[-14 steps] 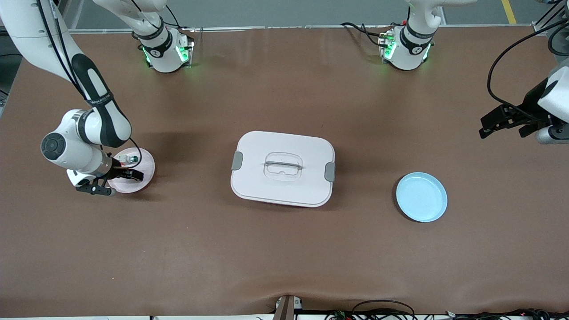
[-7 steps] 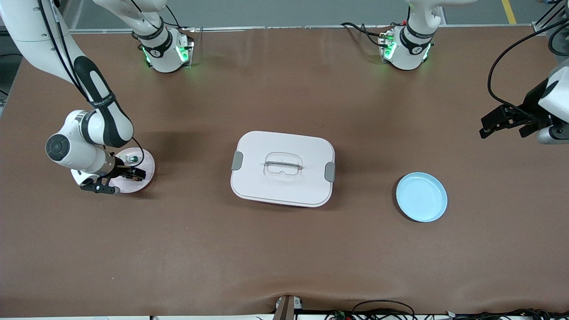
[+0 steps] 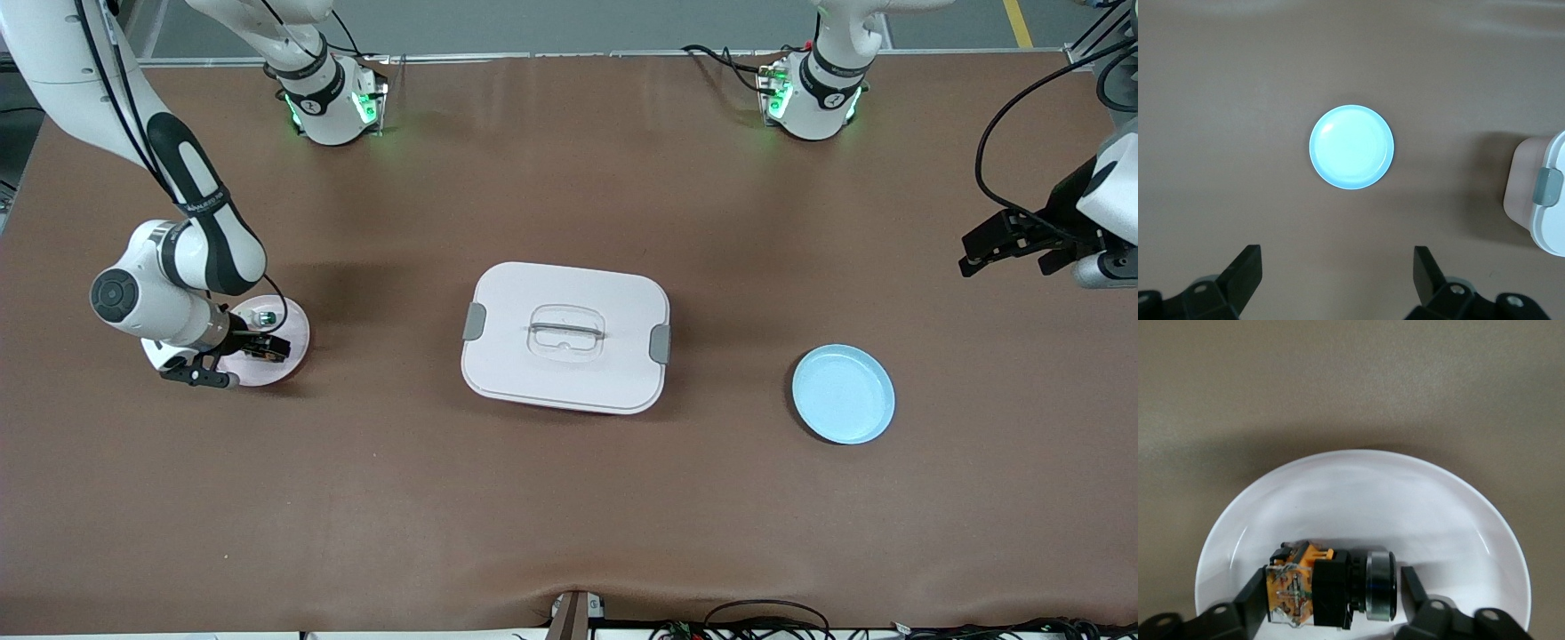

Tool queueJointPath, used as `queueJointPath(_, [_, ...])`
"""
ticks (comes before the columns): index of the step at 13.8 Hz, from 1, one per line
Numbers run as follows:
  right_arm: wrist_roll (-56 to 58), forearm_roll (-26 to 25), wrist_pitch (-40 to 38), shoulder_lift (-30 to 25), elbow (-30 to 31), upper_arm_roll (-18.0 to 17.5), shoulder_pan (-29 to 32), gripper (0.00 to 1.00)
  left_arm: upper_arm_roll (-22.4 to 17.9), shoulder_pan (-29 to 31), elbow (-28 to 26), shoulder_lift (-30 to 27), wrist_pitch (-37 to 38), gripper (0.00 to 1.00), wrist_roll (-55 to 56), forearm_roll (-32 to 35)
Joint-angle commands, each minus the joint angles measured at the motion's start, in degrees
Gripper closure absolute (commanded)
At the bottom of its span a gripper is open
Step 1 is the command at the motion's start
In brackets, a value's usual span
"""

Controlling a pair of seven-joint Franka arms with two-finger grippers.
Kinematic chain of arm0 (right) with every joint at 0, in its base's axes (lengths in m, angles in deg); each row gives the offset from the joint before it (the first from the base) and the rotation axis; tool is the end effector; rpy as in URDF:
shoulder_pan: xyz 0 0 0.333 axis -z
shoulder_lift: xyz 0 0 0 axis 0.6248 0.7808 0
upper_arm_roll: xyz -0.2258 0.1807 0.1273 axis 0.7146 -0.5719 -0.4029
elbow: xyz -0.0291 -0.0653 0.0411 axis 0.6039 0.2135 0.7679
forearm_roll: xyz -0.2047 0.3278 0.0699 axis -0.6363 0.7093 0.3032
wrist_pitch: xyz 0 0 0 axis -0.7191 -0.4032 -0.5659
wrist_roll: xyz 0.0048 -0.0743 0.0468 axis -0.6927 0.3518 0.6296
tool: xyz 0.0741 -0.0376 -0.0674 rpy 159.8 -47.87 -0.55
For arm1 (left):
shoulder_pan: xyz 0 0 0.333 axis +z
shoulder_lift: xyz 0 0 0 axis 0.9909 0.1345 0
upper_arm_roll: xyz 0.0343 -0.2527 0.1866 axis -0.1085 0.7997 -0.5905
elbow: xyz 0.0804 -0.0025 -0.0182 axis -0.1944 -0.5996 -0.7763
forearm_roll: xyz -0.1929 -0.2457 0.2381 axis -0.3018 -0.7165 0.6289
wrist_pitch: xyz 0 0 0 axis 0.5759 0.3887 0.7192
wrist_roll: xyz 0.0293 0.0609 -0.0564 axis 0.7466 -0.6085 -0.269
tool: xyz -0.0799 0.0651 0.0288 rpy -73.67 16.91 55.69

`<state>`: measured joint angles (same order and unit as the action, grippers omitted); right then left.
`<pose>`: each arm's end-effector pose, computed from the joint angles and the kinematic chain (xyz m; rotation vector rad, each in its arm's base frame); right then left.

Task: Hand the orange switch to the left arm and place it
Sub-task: 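Close the right gripper on the orange-black switch, then lift the switch over the white box with the right gripper while the left gripper approaches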

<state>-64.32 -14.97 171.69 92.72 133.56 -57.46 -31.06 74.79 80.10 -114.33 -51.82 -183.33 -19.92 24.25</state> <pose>0.5538 -0.0700 0.1756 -3.0961 0.2534 0.1556 0.5740 -0.0301 0.6135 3.1157 0.0394 0.0974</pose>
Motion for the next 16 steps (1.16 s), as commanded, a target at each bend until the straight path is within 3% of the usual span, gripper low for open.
queueJointPath(1, [-0.65, -0.44, -1.89, -0.03, -0.57, -0.2, 0.48, 1.0, 0.14, 0.24, 1.29, 0.56, 1.13, 0.0, -1.39, 1.06])
queueJointPath(5, [-0.83, 0.34, -4.76, -0.99, -2.05, -0.28, 0.22, 1.0, 0.14, 0.24, 1.29, 0.56, 1.13, 0.0, -1.47, 1.15])
queueJointPath(8, [-6.34, 1.48, -21.87, -3.53, -9.86, -0.98, -0.31, 1.0, 0.14, 0.24, 1.29, 0.56, 1.13, 0.0, -1.47, 1.06])
queueJointPath(11, [-11.96, 10.16, -31.83, -5.82, -14.09, -2.48, -1.8, 1.0, 0.49, -0.29, 1.46, -0.23, 1.21, 0.0, -1.21, 0.27])
queueJointPath(16, [-31.55, 20.98, -33.18, -5.65, -18.58, -2.57, -10.84, 1.0, 1.28, -0.29, 1.55, -1.81, 4.81, 0.0, -0.68, -11.3])
